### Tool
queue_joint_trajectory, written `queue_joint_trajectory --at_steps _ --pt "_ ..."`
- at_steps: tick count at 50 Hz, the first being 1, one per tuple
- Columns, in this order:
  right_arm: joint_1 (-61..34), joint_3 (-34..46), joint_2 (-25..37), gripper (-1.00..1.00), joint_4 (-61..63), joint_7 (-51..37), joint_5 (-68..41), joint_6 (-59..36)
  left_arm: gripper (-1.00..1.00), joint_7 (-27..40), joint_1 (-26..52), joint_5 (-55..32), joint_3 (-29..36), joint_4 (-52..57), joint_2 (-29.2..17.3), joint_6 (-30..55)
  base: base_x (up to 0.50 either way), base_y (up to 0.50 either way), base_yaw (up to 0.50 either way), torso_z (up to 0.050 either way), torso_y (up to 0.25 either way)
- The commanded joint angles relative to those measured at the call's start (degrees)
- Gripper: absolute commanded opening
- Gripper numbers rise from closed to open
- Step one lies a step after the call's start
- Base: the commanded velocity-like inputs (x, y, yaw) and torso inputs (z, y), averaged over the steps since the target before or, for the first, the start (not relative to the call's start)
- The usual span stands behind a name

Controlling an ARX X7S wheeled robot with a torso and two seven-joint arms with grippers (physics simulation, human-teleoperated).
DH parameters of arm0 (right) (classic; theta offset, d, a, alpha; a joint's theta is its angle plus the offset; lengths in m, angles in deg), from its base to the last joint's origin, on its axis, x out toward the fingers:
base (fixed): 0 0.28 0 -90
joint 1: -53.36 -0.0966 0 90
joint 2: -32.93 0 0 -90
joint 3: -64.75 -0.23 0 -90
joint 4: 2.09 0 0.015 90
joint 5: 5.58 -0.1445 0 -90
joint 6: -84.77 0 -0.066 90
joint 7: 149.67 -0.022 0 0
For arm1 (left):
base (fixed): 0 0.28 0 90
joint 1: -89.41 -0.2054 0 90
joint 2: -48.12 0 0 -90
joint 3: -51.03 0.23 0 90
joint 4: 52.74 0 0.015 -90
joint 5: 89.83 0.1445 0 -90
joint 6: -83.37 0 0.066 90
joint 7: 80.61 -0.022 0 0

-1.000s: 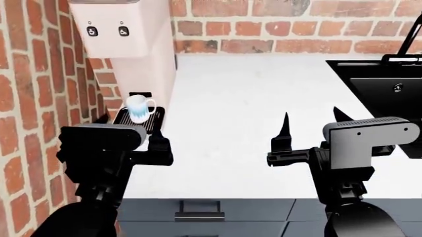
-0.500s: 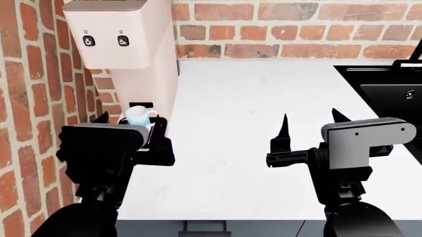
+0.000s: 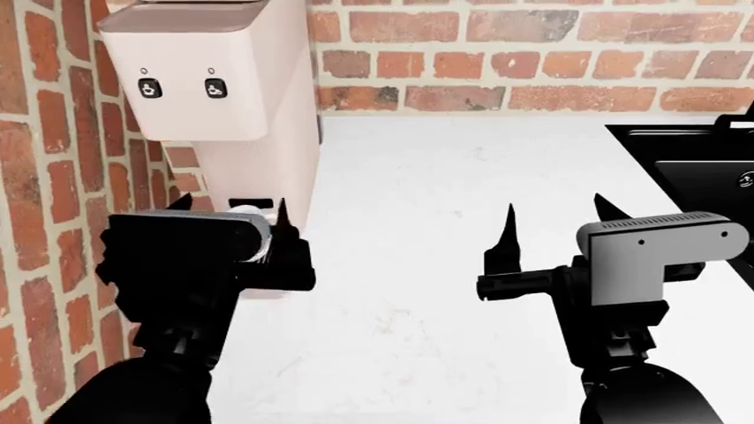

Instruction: Press the button on the coffee machine to serve coffee.

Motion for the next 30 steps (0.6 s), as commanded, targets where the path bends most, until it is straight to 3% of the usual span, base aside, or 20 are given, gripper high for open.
queue_joint_trajectory --at_steps 1,7,13,30 --pt "0.6 -1.0 -0.5 1.0 -0.1 0.5 -0.2 1.0 1.0 1.2 6.3 -4.3 -3.8 7.5 2.1 12.1 0.0 0.0 0.0 0.0 0.0" --pt "0.6 -1.1 -0.5 1.0 -0.4 0.4 -0.4 1.2 1.0 6.1 10.3 -13.5 -7.6 9.8 2.3 16.9 0.0 0.0 0.0 0.0 0.0" --pt "0.7 -1.2 -0.6 1.0 -0.4 0.2 -0.6 1.1 1.0 19.4 14.3 -32.5 -12.0 9.7 -0.4 19.4 0.0 0.0 0.0 0.0 0.0" --pt "0.7 -1.1 -0.8 1.0 -2.0 -0.1 -1.1 1.9 1.0 24.4 21.2 -34.3 -9.0 4.6 -1.6 19.5 0.0 0.0 0.0 0.0 0.0"
